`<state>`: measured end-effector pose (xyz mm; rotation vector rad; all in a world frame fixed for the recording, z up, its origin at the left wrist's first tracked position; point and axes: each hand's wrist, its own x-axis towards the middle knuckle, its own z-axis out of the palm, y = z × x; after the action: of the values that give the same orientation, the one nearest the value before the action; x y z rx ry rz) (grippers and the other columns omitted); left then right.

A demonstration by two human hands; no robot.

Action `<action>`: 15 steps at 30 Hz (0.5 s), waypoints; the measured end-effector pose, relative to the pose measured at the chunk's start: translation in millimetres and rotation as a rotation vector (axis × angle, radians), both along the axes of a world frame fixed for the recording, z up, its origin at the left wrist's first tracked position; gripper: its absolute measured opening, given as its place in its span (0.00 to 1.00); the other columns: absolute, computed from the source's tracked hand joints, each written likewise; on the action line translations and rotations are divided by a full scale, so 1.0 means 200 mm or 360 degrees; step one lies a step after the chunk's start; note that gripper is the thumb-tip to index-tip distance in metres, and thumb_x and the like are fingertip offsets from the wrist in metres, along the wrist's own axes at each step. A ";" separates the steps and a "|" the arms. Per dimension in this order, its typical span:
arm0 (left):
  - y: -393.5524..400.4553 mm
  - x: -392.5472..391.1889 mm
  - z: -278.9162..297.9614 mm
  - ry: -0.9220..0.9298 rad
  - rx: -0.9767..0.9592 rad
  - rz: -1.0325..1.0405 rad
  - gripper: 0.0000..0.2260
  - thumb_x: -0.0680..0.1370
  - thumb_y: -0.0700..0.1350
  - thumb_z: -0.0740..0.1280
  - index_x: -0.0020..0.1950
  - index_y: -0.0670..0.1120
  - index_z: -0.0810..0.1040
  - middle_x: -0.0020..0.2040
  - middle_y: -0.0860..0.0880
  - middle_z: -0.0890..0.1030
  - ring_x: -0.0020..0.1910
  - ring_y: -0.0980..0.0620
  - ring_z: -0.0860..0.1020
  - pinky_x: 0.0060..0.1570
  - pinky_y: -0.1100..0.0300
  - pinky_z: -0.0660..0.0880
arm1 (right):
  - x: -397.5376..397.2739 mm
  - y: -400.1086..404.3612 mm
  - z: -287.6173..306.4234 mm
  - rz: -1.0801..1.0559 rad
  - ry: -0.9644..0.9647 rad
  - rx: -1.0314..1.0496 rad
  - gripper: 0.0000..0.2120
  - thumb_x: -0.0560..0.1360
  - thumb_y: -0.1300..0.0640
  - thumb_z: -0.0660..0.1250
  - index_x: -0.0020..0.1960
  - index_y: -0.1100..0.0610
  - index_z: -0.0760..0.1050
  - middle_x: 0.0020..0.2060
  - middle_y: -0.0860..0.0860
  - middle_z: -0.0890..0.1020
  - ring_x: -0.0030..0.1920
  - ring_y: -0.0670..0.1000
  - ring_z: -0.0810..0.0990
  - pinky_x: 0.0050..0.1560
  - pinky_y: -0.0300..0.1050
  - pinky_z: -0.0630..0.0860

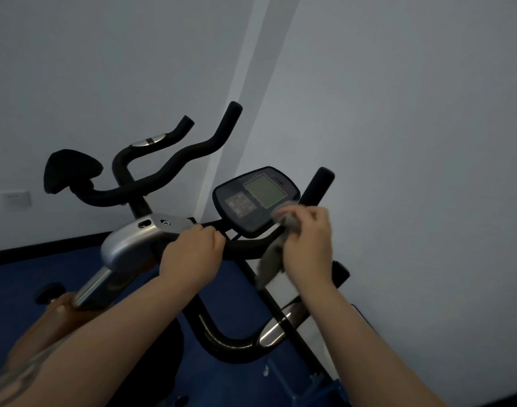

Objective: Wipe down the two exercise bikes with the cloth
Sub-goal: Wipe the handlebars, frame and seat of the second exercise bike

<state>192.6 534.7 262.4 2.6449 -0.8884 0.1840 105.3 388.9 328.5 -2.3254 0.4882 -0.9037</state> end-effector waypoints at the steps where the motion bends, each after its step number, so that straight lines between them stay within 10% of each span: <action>1: 0.00 0.00 0.00 0.0007 0.0008 0.0009 0.03 0.81 0.40 0.57 0.50 0.46 0.69 0.50 0.49 0.72 0.49 0.51 0.72 0.45 0.54 0.77 | 0.01 -0.03 0.02 -0.0119 -0.0036 -0.0017 0.18 0.76 0.71 0.59 0.50 0.51 0.80 0.54 0.47 0.69 0.57 0.52 0.73 0.54 0.50 0.77; 5: 0.00 0.00 0.00 0.0056 -0.0074 0.0037 0.03 0.81 0.41 0.57 0.50 0.46 0.70 0.50 0.49 0.72 0.49 0.50 0.72 0.46 0.53 0.77 | -0.01 0.16 -0.15 -0.0027 0.0200 -0.0212 0.22 0.74 0.72 0.59 0.56 0.49 0.80 0.57 0.49 0.68 0.58 0.51 0.68 0.51 0.35 0.69; 9: -0.01 -0.01 0.01 0.0242 -0.0398 0.0141 0.06 0.82 0.41 0.56 0.49 0.44 0.72 0.48 0.49 0.73 0.48 0.49 0.73 0.47 0.50 0.77 | 0.02 0.06 -0.05 0.0056 0.0061 0.0027 0.21 0.77 0.70 0.59 0.59 0.50 0.79 0.54 0.48 0.66 0.56 0.54 0.73 0.57 0.48 0.77; 15: -0.02 -0.01 0.02 0.0451 -0.0803 0.0236 0.12 0.82 0.47 0.56 0.44 0.45 0.76 0.42 0.49 0.76 0.41 0.50 0.75 0.44 0.47 0.74 | -0.04 0.24 -0.18 0.0074 0.0061 0.0132 0.20 0.75 0.66 0.62 0.63 0.47 0.71 0.54 0.47 0.65 0.49 0.44 0.74 0.49 0.35 0.73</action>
<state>190.7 530.1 265.7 2.1905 -0.4756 0.0552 97.4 436.5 292.7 -2.2729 0.4763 -0.8035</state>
